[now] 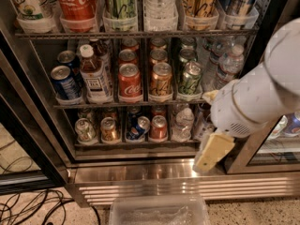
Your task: Pick coke can from middle shelf of fridge
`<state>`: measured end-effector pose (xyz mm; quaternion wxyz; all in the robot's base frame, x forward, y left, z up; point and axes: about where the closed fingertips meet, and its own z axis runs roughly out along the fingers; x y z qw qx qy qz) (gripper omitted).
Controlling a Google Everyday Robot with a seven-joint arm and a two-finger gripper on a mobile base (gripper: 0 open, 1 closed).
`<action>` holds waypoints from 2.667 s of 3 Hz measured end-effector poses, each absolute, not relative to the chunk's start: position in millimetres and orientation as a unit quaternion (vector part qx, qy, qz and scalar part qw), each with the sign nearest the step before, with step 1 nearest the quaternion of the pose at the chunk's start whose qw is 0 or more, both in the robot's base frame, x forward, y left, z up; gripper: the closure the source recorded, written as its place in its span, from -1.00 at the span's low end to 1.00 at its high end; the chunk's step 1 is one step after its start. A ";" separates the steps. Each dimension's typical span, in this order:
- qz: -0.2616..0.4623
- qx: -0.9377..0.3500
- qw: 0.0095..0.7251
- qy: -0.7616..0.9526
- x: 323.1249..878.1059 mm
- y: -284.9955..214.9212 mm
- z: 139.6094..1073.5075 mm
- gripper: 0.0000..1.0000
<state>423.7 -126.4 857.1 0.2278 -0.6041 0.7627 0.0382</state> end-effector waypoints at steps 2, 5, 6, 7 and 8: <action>0.099 -0.617 0.274 0.731 414.6 -60.7 836.6 -1.00; 0.099 -0.590 0.349 0.721 402.4 -39.1 823.4 -1.00; 0.118 -0.553 0.412 0.715 412.5 -7.9 816.6 -1.00; 0.135 -0.499 0.481 0.708 443.3 21.9 830.5 -1.00; 0.145 -0.430 0.533 0.714 477.1 37.5 845.8 -1.00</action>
Offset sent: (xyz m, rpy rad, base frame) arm -0.0165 0.0950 -0.0251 0.2110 -0.0127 0.1512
